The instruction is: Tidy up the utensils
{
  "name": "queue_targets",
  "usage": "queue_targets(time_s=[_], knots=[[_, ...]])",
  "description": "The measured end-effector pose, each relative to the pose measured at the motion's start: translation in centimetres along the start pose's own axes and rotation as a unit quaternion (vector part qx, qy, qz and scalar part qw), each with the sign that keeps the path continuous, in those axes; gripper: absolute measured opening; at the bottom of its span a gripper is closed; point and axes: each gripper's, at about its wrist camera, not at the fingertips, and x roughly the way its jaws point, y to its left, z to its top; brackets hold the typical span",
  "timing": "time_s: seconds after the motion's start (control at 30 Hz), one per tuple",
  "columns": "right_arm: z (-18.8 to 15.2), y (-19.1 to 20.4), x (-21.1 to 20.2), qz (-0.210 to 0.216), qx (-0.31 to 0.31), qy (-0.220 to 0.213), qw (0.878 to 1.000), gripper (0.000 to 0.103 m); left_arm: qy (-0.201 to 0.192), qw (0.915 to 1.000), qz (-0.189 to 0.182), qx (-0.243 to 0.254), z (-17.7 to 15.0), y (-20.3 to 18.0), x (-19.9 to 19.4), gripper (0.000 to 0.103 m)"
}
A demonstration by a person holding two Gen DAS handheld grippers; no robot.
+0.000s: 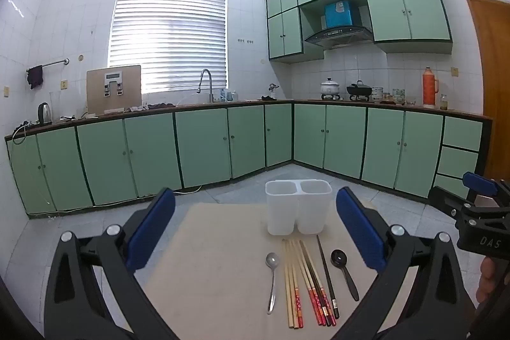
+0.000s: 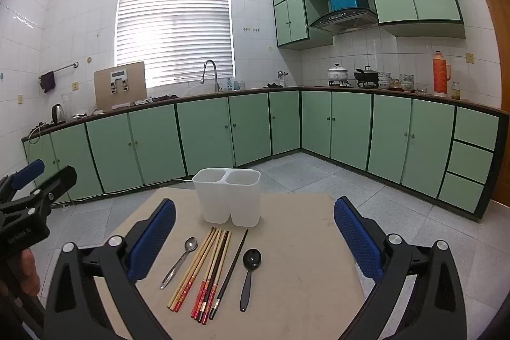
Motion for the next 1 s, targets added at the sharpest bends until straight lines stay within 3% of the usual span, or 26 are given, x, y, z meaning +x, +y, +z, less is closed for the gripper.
queue_targets(time_s=[1.0], knots=[[0.01, 0.01, -0.02, 0.001, -0.001, -0.004, 1.0, 0.097, -0.008, 1.0, 0.002, 0.005, -0.25, 0.02, 0.05, 0.098]])
